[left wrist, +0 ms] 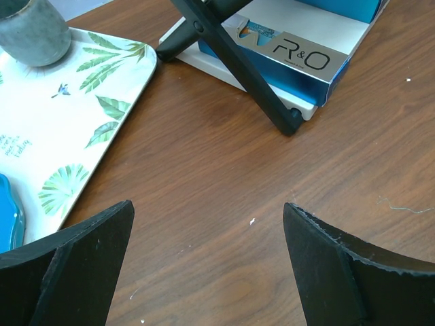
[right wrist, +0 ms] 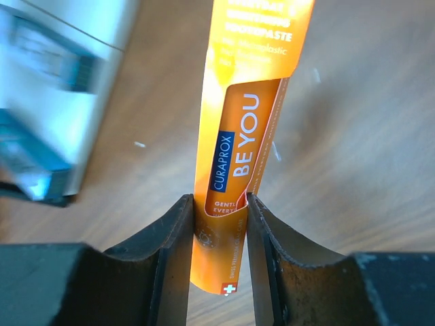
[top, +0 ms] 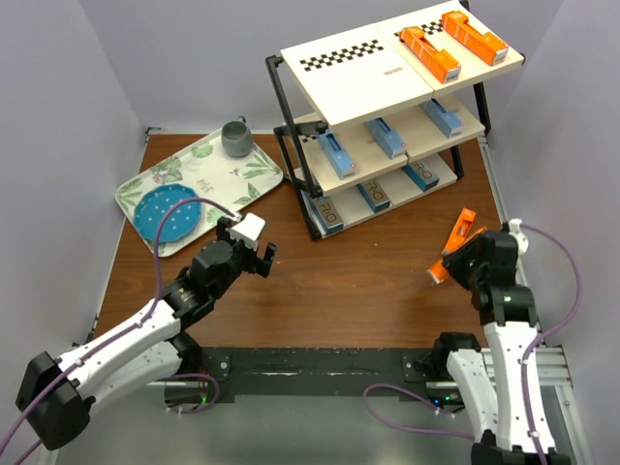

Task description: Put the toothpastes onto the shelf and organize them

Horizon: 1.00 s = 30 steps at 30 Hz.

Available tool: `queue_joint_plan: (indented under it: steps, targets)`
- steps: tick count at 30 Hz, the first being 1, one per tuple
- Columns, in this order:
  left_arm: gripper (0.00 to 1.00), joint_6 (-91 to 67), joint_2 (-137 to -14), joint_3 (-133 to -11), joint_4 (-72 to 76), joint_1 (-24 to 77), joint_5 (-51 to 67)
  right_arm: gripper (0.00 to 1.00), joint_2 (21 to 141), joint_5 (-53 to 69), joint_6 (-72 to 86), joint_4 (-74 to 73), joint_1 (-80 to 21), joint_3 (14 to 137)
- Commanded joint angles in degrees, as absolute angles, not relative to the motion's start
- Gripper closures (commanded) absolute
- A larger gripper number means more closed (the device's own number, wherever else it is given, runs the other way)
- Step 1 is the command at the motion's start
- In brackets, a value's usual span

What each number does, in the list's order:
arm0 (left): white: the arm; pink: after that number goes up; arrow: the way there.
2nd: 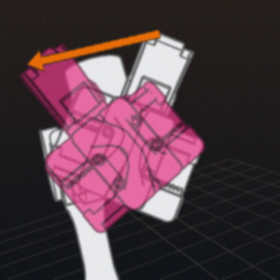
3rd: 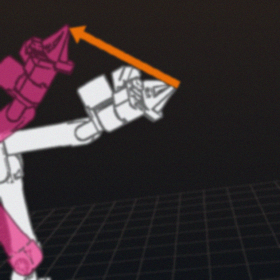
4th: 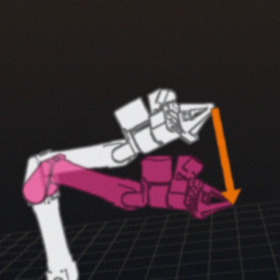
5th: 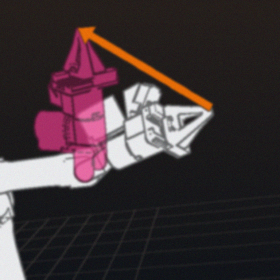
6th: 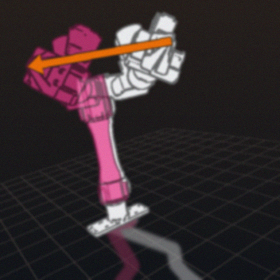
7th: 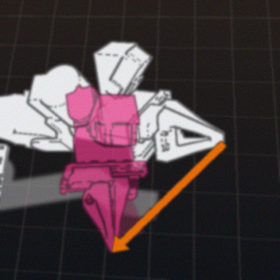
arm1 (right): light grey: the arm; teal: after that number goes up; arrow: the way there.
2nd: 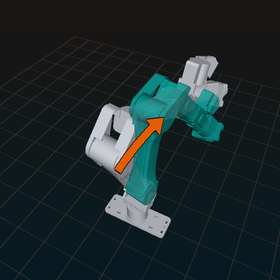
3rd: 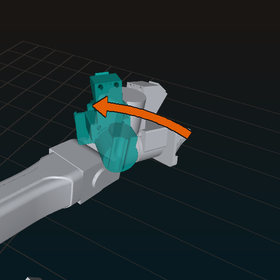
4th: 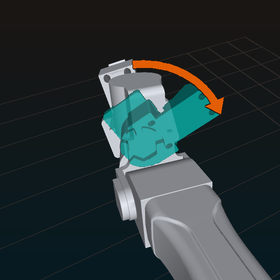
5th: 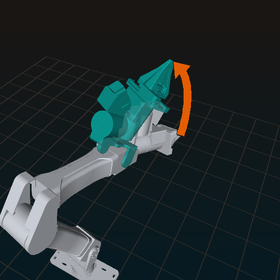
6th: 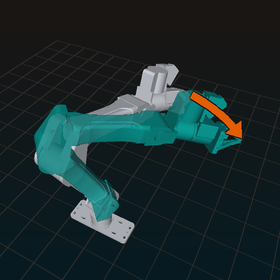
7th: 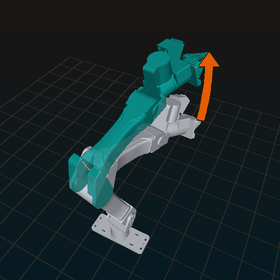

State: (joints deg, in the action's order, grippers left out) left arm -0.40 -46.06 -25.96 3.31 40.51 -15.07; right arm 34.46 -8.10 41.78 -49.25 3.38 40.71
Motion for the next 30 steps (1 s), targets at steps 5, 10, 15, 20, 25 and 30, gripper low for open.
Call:
queue_joint_plan:
  steps: [5,10,15,20,25,30]
  targets:
    - [0.04,-1.1,-46.4,-27.8,5.1,40.3,-14.0,0.73,43.7,-7.7,21.1,-51.8,3.4,69.2]
    - [0.04,-1.1,-46.3,-27.9,5.1,40.3,-13.8,0.73,50.6,-1.5,14.3,-51.1,3.3,82.4]
    - [0.04,-1.1,-46.4,-27.8,5.1,40.3,-13.6,0.72,56.5,10.4,11.1,-43.7,3.4,92.3]
    - [0.04,-1.1,-46.2,-27.7,5.1,40.3,-13.4,0.72,62.2,18.9,11.3,-34.5,3.3,99.4]
    - [0.04,-0.9,-45.8,-27.6,5.1,40.3,-13.4,0.72,70.7,25.3,11.9,-31.5,3.4,108.4]
    - [0.04,-0.8,-45.6,-27.7,5.0,40.3,-13.4,0.72,76.8,28.0,12.4,-30.1,3.2,116.9]
